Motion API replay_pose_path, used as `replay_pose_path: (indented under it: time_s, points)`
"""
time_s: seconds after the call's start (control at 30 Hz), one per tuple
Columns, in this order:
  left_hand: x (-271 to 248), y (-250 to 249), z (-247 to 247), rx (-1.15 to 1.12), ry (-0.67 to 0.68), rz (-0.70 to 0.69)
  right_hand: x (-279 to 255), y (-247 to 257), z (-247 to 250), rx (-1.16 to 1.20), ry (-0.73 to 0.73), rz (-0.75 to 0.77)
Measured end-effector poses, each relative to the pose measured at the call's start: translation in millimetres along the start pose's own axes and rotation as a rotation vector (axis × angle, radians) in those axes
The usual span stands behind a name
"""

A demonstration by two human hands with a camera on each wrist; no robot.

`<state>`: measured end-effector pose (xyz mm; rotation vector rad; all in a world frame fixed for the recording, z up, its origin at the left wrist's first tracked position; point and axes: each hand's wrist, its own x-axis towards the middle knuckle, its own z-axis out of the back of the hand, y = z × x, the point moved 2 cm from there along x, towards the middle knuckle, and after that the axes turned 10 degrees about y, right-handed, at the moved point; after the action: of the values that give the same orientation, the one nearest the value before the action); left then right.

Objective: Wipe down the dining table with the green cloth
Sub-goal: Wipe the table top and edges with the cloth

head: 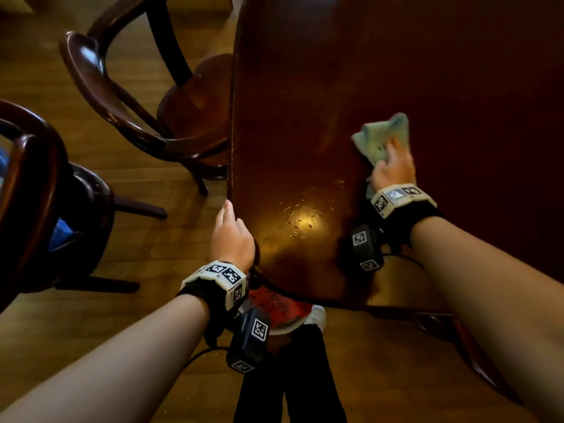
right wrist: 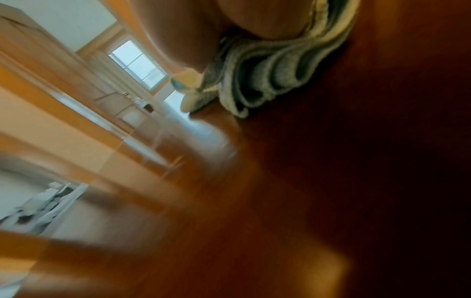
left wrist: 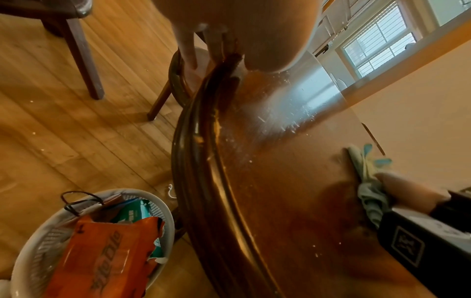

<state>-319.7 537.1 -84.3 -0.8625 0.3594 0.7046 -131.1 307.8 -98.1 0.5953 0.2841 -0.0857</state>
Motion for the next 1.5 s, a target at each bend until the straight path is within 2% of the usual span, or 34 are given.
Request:
replay_pose_path:
  time_s: [0.17, 0.3, 0.37, 0.43, 0.47, 0.53, 0.67, 0.73, 0.8, 0.9, 1.03, 1.13, 1.27, 1.37, 1.5]
  points:
    - [0, 2, 6, -0.004, -0.003, -0.015, -50, 58, -58, 0.045, 0.194, 0.332]
    - [3, 2, 10, -0.037, 0.019, -0.017, -111, 68, -86, 0.156, 0.396, 0.511]
    - [5, 3, 12, -0.058, 0.030, -0.012, -128, 69, -85, 0.252, 0.505, 0.478]
    - [6, 3, 11, -0.062, 0.028, -0.016, -124, 73, -71, 0.458, 0.548, 0.343]
    - [7, 2, 10, -0.057, 0.024, -0.020, -114, 74, -60, 0.565, 0.516, 0.259]
    - [8, 0, 7, -0.052, 0.020, -0.015, -85, 73, -36, 0.669, 0.352, 0.129]
    - [7, -7, -4, -0.072, 0.001, 0.018, -18, 37, 9, 0.633, -0.071, -0.084]
    - [5, -8, -8, -0.056, -0.035, 0.034, 14, 9, 22, 0.597, -0.216, -0.218]
    - [4, -9, -12, -0.035, -0.072, 0.034, 37, -6, 26, 0.521, -0.247, -0.263]
    - [6, -9, -17, -0.028, -0.105, 0.043, 71, 3, 20, 0.281, -0.113, -0.259]
    - [12, -11, -14, -0.052, -0.108, 0.039, 122, 47, 11, 0.287, 0.071, -0.139]
    - [19, -8, -8, -0.062, -0.129, 0.031, 127, 85, -10, 0.206, 0.180, 0.032]
    - [19, -8, -10, -0.082, -0.113, 0.058, 86, 103, -46, 0.066, 0.279, 0.333]
    - [19, -8, -10, -0.132, -0.107, 0.071, 41, 88, -62, 0.140, 0.406, 0.455]
    - [14, -8, -10, -0.207, -0.093, 0.072, -36, 67, -72, 0.172, 0.502, 0.572]
